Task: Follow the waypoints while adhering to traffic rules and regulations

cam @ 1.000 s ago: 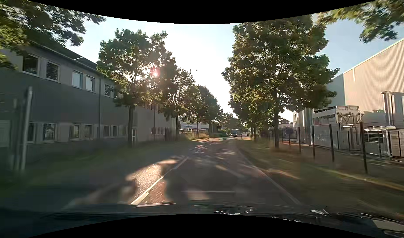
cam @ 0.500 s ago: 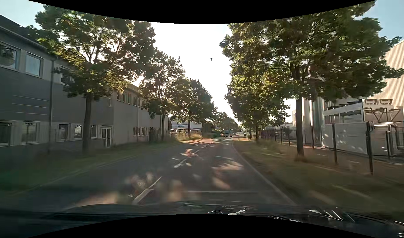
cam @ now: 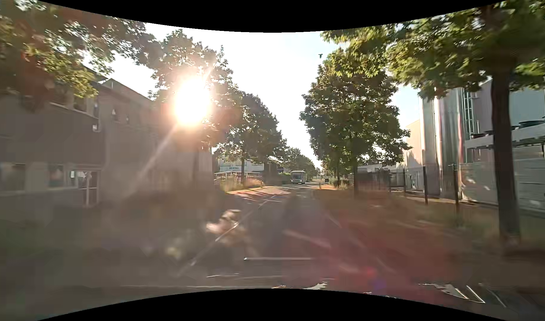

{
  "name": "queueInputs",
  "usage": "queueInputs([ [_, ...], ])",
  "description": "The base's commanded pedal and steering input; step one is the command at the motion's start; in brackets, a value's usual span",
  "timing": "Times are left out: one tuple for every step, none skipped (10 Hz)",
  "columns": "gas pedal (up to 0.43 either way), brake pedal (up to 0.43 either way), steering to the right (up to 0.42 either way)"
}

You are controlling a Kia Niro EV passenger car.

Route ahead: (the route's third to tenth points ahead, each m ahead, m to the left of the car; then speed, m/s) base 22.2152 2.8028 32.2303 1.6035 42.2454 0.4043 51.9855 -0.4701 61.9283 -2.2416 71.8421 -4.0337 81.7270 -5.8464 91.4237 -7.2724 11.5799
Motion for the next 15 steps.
queueInputs([
  [0.169, 0.0, 0.023],
  [0.138, 0.0, 0.023],
  [0.098, 0.0, 0.023],
  [0.098, 0.0, 0.022],
  [0.098, 0.0, 0.022],
  [0.098, 0.0, 0.021],
  [0.11, 0.0, 0.019],
  [0.11, 0.0, 0.018],
  [0.11, 0.0, 0.017],
  [0.11, 0.0, 0.017],
  [0.11, 0.0, 0.016],
  [0.11, 0.0, 0.016],
  [0.118, 0.0, 0.016],
  [0.118, 0.0, 0.016],
  [0.118, 0.0, 0.016],
])
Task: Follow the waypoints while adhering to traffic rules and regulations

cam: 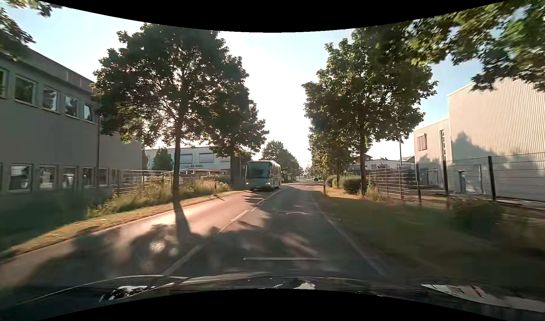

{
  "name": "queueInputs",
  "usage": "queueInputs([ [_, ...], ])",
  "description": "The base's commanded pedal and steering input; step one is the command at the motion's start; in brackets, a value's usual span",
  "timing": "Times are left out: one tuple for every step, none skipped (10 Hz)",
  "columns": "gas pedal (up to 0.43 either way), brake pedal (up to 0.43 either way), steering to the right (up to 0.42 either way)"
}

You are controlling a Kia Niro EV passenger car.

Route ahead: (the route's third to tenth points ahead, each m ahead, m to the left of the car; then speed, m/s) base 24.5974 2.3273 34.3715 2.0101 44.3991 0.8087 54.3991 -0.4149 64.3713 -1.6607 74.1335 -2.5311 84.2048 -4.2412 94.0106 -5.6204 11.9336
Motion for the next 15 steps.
queueInputs([
  [0.118, 0.0, 0.016],
  [0.118, 0.0, 0.016],
  [0.118, 0.0, 0.016],
  [0.118, 0.0, 0.016],
  [0.118, 0.0, 0.016],
  [0.118, 0.0, 0.016],
  [0.118, 0.0, 0.017],
  [0.118, 0.0, 0.018],
  [0.118, 0.0, 0.019],
  [0.118, 0.0, 0.019],
  [0.118, 0.0, 0.019],
  [0.118, 0.0, 0.019],
  [0.118, 0.0, 0.019],
  [0.118, 0.0, 0.019],
  [0.118, 0.0, 0.019],
])
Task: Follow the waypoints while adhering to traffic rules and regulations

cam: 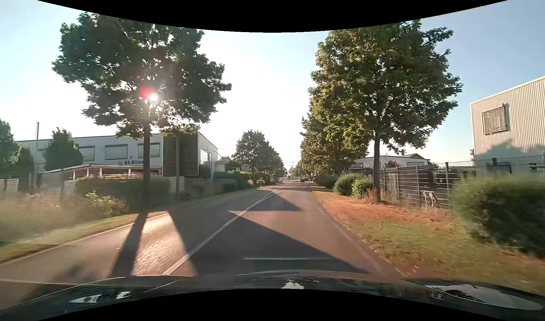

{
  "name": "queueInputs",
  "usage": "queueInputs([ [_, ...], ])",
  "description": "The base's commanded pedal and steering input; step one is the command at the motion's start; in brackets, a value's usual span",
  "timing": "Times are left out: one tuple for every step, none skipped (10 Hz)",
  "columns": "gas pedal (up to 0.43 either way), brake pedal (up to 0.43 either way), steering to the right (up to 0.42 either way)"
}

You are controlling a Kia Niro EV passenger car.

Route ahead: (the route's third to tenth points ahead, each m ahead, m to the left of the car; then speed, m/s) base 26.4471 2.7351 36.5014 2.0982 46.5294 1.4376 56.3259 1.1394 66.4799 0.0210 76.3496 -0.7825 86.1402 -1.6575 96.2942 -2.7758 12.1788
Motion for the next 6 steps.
queueInputs([
  [0.118, 0.0, 0.018],
  [0.118, 0.0, 0.017],
  [0.118, 0.0, 0.016],
  [0.118, 0.0, 0.016],
  [0.118, 0.0, 0.016],
  [0.118, 0.0, 0.016],
])
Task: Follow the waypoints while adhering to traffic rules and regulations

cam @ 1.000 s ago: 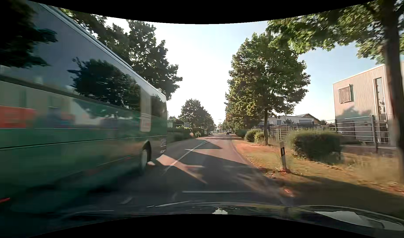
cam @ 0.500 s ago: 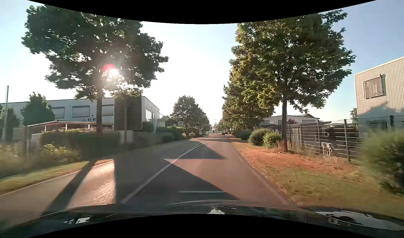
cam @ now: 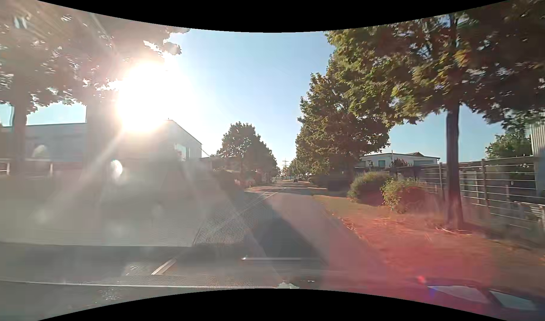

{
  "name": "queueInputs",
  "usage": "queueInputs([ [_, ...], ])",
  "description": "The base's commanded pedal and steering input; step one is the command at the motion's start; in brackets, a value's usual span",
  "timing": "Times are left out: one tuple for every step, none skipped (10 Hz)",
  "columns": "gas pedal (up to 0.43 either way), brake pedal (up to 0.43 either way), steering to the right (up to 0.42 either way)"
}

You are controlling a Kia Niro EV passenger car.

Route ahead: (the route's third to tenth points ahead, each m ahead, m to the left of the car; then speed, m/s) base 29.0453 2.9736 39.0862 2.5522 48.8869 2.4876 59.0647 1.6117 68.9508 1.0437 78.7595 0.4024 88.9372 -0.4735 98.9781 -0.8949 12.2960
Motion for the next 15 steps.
queueInputs([
  [0.118, 0.0, 0.016],
  [0.118, 0.0, 0.016],
  [0.118, 0.0, 0.015],
  [0.118, 0.0, 0.015],
  [0.118, 0.0, 0.015],
  [0.118, 0.0, 0.014],
  [0.118, 0.0, 0.012],
  [0.118, 0.0, 0.012],
  [0.118, 0.0, 0.012],
  [0.118, 0.0, 0.011],
  [0.118, 0.0, 0.011],
  [0.118, 0.0, 0.011],
  [0.118, 0.0, 0.011],
  [0.118, 0.0, 0.011],
  [0.118, 0.0, 0.011],
])
